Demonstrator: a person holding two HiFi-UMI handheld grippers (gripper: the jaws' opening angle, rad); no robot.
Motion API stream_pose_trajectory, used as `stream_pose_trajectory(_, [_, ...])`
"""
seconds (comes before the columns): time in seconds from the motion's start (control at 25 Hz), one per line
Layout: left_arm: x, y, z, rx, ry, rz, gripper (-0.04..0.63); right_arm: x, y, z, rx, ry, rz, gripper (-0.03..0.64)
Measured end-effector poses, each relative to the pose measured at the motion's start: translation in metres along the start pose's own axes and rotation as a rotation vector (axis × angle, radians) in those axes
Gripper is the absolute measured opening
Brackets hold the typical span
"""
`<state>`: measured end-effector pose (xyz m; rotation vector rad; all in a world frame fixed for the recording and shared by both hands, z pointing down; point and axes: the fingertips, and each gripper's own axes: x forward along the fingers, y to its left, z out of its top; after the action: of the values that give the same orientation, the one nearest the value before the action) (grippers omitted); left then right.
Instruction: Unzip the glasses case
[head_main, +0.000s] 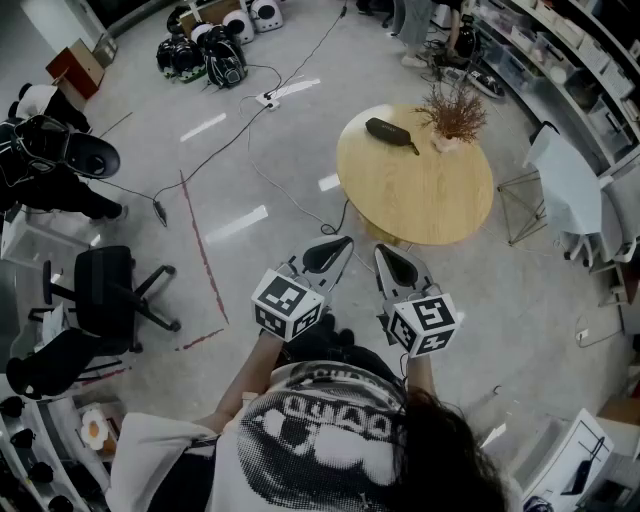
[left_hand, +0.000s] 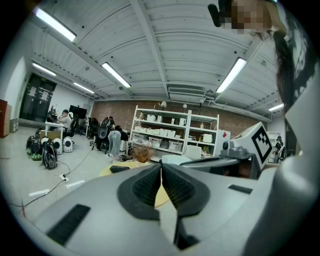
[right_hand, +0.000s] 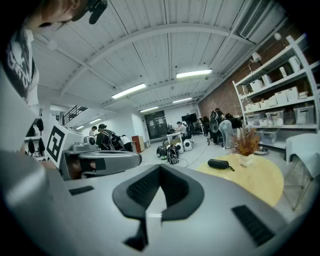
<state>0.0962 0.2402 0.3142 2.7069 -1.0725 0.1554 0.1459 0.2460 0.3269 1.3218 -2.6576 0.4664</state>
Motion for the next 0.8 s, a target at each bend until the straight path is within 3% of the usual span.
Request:
stream_pose_trajectory(0.36, [0.005, 0.002, -0.007, -0.007, 0.011, 0.033, 0.014, -0.005, -0.017, 0.003, 0.031, -0.052, -0.037, -0.003])
stream_pose_trajectory(0.8, [0.012, 0.019, -0.013, -0.040, 0.025, 0.091, 0.015, 0.001, -0.037, -0.010, -0.017, -0.019, -0.030, -0.002])
